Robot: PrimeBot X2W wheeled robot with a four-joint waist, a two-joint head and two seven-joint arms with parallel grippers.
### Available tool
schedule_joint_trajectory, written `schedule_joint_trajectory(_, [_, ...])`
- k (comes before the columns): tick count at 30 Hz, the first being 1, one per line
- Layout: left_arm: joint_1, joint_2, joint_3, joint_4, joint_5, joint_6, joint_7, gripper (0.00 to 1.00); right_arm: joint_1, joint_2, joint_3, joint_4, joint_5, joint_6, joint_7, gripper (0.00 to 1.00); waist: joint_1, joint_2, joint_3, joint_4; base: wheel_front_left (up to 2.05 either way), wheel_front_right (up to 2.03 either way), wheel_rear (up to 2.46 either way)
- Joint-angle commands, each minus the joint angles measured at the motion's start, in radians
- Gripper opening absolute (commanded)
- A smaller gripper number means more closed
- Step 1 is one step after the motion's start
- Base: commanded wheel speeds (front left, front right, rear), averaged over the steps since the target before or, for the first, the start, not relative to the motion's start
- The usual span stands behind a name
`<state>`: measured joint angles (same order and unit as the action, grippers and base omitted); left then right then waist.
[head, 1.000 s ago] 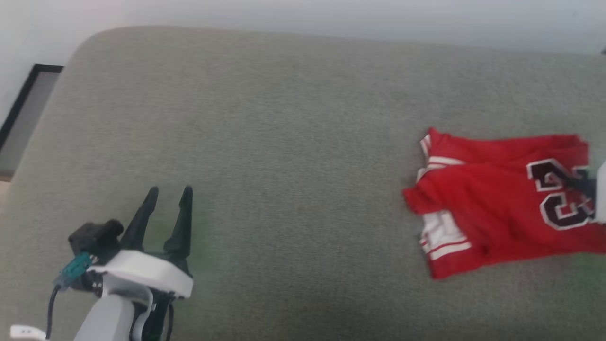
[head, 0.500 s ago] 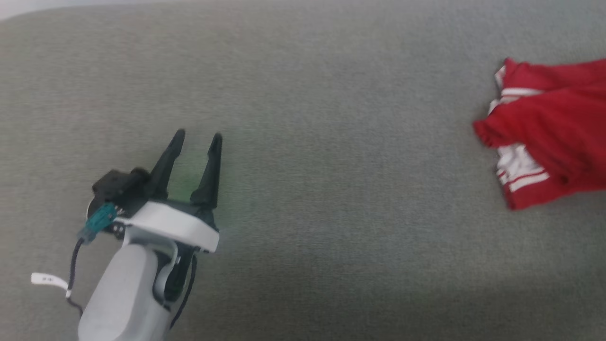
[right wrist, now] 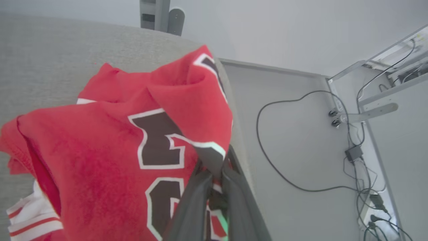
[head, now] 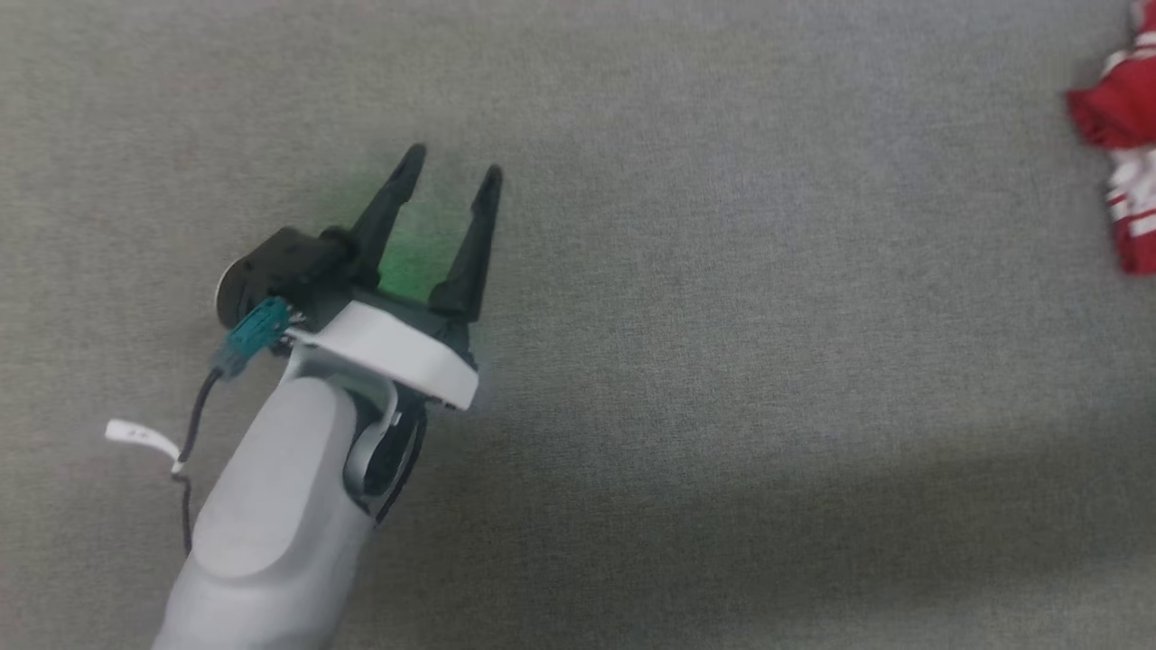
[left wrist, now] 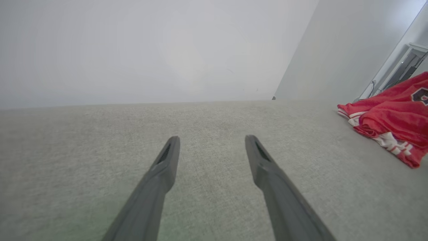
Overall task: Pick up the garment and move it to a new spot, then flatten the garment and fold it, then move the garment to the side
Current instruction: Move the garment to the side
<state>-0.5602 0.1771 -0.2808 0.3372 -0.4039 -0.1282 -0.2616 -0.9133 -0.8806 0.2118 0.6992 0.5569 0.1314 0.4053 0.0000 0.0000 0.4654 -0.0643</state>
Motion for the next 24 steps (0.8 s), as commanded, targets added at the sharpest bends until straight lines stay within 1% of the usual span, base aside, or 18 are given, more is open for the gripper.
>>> schedule_joint_trajectory(1, [-0.028, -0.003, -0.013, 0.001, 0.011, -0.003, -0.004, 1.00, -0.027, -0.012, 0.008, 0.026, -0.024, -0.002, -0.042, 0.00, 0.0000, 0.0000, 0.030, -0.011, 0.00, 0.00, 0.00])
schedule_joint_trajectory(4, [-0.055, -0.004, -0.036, 0.002, 0.009, -0.002, -0.004, 1.00, -0.063, -0.025, 0.025, 0.083, -0.063, -0.002, -0.102, 0.00, 0.0000, 0.0000, 0.054, -0.010, 0.00, 0.00, 0.00])
schedule_joint_trajectory(14, [-0.106, -0.002, -0.077, 0.004, -0.006, -0.003, -0.004, 1.00, -0.138, 0.031, 0.066, 0.273, -0.085, -0.002, -0.202, 0.00, 0.0000, 0.0000, 0.099, 0.019, 0.00, 0.00, 0.00])
schedule_joint_trajectory(17, [-0.105, 0.000, -0.076, 0.004, -0.007, -0.003, -0.004, 1.00, -0.150, 0.039, 0.073, 0.301, -0.078, -0.002, -0.215, 0.00, 0.0000, 0.0000, 0.102, 0.024, 0.00, 0.00, 0.00])
schedule_joint_trajectory(19, [-0.103, 0.004, -0.071, 0.001, -0.006, -0.003, -0.004, 1.00, -0.164, 0.043, 0.084, 0.321, -0.074, -0.002, -0.227, 0.21, 0.0000, 0.0000, 0.103, 0.026, 0.00, 0.00, 0.00])
schedule_joint_trajectory(20, [-0.100, 0.006, -0.069, -0.002, -0.007, -0.003, -0.004, 1.00, -0.169, 0.045, 0.090, 0.330, -0.071, -0.002, -0.231, 0.25, 0.0000, 0.0000, 0.103, 0.026, 0.00, 0.00, 0.00])
schedule_joint_trajectory(21, [-0.097, 0.009, -0.066, -0.004, -0.009, -0.003, -0.004, 1.00, -0.172, 0.046, 0.096, 0.335, -0.069, -0.002, -0.232, 0.34, 0.0000, 0.0000, 0.102, 0.026, 0.00, 0.00, 0.00])
schedule_joint_trajectory(22, [-0.093, 0.012, -0.060, -0.007, -0.009, -0.003, -0.004, 1.00, -0.177, 0.045, 0.102, 0.340, -0.064, -0.002, -0.234, 0.46, 0.0000, 0.0000, 0.101, 0.025, 0.00, 0.00, 0.00])
schedule_joint_trajectory(23, [-0.089, 0.014, -0.054, -0.012, -0.011, -0.003, -0.004, 1.00, -0.183, 0.042, 0.106, 0.344, -0.060, -0.002, -0.239, 0.76, 0.0000, 0.0000, 0.100, 0.023, 0.00, 0.00, 0.00])
schedule_joint_trajectory(24, [-0.085, 0.014, -0.050, -0.017, -0.013, -0.003, -0.004, 1.00, -0.187, 0.044, 0.110, 0.349, -0.050, -0.002, -0.240, 1.00, 0.0000, 0.0000, 0.098, 0.021, 0.00, 0.00, 0.00])
